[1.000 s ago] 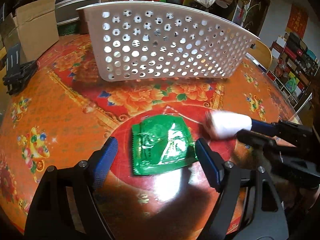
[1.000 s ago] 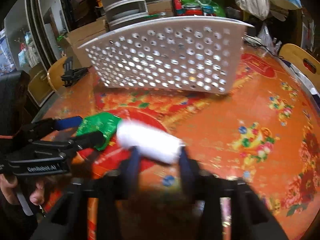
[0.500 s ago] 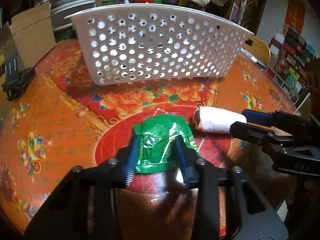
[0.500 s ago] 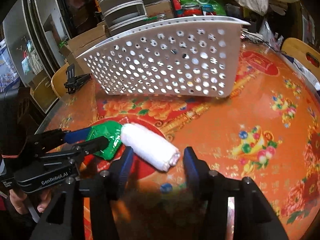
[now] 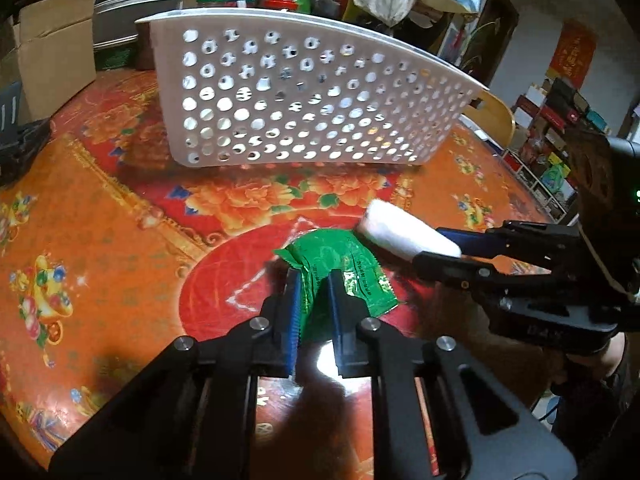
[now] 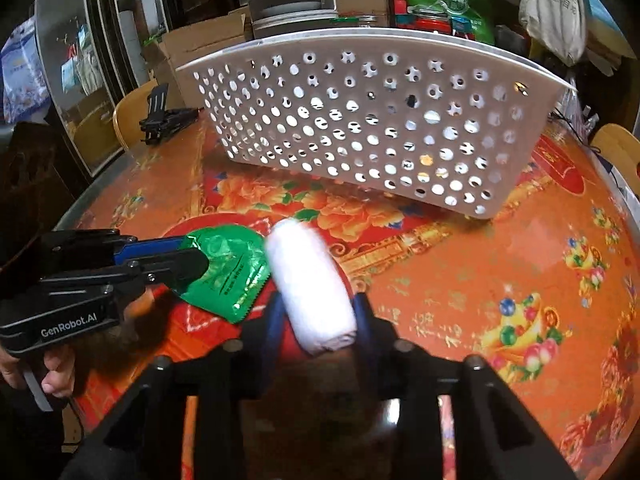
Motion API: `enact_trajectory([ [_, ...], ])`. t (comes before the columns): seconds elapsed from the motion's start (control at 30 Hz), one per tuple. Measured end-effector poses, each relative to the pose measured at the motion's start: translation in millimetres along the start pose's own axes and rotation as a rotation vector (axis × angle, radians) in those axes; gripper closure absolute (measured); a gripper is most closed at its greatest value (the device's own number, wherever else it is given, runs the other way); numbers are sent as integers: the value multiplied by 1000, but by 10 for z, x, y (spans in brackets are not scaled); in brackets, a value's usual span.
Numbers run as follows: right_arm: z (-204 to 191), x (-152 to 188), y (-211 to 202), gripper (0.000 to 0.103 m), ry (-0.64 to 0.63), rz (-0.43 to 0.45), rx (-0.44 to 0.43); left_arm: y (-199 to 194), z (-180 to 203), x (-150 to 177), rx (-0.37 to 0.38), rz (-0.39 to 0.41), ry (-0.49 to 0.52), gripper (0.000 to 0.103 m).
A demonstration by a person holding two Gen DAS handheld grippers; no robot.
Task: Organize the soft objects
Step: 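Close the left gripper on the green packet while the right grasps the white rolled towel, then lift the green packet and white towel and carry them over the basket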
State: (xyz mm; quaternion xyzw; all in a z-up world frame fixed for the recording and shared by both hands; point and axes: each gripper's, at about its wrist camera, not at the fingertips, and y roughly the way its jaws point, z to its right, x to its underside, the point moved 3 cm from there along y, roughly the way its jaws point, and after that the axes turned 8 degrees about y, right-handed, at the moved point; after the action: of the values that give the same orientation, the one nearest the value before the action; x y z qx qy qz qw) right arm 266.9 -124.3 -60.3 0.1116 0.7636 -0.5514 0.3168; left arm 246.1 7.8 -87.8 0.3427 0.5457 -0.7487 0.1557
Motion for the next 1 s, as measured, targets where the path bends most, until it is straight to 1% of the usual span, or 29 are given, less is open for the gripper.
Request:
enact_trajectory([
  [0.2, 45, 105, -175, 74, 27, 62, -11, -125, 120, -7, 4, 61, 48, 97],
  [0.37, 27, 150, -322, 75, 38, 106, -25, -237, 260, -10, -3, 92, 94, 98],
  [0.57, 4, 151, -508, 75, 50, 152, -44, -415, 356, 2, -16, 131, 108, 99],
  [0.8, 13, 156, -692, 75, 64, 184, -54, -701, 438, -15, -46, 203, 124, 99],
  [1.0, -9, 140, -863, 75, 59, 218, -56, -837, 446, -38, -56, 222, 122, 99],
])
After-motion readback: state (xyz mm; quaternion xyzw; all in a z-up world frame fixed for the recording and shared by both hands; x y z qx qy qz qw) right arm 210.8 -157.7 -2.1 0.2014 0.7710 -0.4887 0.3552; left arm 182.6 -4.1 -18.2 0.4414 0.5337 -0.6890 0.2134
